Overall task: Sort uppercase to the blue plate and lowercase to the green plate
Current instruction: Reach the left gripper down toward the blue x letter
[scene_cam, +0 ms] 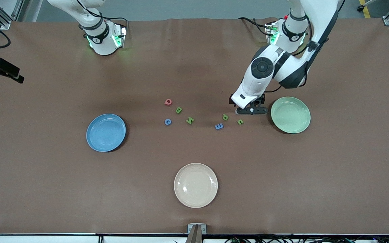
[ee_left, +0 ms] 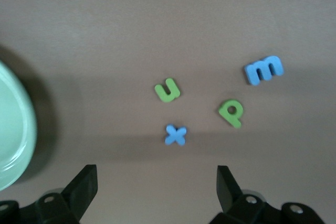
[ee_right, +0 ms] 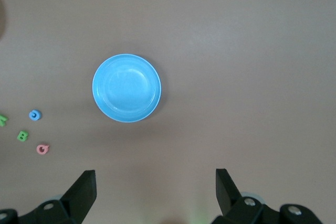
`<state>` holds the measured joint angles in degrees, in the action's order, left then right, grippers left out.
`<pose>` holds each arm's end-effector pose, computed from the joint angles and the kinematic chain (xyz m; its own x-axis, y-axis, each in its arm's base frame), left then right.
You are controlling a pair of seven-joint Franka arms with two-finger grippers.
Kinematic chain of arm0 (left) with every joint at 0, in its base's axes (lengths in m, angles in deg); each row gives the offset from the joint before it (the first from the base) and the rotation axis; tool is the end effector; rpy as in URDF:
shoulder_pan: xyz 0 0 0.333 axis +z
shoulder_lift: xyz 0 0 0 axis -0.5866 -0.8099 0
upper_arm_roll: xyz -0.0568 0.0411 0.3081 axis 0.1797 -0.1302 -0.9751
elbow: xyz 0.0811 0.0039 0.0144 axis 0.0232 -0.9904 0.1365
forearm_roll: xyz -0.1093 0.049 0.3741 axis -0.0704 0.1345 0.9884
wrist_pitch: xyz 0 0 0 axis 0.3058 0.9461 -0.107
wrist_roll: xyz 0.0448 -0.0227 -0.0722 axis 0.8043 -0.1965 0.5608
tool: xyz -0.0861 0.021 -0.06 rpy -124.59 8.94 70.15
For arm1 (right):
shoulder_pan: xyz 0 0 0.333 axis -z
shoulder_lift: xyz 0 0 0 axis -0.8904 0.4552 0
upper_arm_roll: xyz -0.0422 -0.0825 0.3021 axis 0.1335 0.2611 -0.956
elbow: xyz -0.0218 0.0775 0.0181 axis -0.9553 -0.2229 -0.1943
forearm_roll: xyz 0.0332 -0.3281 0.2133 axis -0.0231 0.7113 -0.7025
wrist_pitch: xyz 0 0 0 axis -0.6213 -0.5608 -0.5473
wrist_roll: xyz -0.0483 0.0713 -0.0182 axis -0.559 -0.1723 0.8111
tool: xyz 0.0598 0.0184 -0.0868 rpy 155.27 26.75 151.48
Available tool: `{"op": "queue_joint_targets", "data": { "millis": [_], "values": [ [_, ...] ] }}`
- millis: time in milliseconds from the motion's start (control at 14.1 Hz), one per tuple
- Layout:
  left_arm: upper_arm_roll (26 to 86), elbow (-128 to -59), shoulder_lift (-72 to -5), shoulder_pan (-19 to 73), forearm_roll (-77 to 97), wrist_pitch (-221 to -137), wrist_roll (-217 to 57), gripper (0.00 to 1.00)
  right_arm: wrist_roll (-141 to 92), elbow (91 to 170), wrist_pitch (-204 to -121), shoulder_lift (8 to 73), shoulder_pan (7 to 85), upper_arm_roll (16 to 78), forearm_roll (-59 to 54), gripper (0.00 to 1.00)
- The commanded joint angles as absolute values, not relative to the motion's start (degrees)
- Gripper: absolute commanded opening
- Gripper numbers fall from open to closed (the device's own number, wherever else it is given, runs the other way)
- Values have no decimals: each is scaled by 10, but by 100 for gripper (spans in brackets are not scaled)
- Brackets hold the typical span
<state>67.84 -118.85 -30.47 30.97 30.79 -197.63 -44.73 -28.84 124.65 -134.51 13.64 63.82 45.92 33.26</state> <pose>0.4526 -0.3123 0.2579 0.9977 -0.0122 -0.0672 -0.0144 -0.9994 -0.0311 0.5283 -0.0483 0.6254 0.9960 -0.0775 -0.0452 -0.0787 -0.9966 -0.0255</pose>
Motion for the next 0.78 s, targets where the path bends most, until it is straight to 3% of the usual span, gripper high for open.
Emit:
{"op": "queue_joint_targets", "data": {
  "millis": [0,213,496,709],
  "values": [
    [680,-1178,-345,312,357,-2011,-409,100,-282,1238,-1354,186,647,457,331,100],
    [680,-1173,-378,313,382,-2036,-385,99,-282,1234,-1356,239,644,457,336,100],
    [678,-1175,-396,311,403,-2055,-366,90,-463,1241,-1339,237,591,451,327,100],
    [679,-1175,-421,313,465,-2056,-319,82,-557,1289,-1382,237,547,451,286,100]
  ]
}}
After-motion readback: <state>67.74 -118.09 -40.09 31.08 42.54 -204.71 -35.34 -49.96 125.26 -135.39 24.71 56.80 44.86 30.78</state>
